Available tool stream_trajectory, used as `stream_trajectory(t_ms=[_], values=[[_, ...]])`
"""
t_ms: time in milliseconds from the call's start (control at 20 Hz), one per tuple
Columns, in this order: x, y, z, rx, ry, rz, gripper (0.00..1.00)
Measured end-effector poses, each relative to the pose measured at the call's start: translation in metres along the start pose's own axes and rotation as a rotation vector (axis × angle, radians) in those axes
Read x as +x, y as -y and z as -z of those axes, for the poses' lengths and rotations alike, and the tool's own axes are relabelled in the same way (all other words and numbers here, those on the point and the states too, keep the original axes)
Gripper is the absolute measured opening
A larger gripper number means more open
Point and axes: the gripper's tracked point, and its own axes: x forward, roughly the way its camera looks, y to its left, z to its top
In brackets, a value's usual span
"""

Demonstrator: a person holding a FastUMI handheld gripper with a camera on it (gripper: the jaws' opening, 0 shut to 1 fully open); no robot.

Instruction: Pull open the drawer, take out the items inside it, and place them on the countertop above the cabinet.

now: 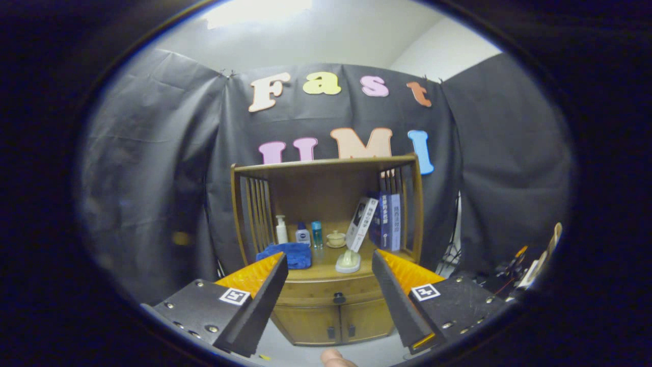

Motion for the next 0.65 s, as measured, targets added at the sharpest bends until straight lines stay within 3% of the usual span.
stream_trajectory(t_ms=[650], values=[[-0.021, 0.005, 0.005, -0.064, 0.052, 0.015, 0.99]])
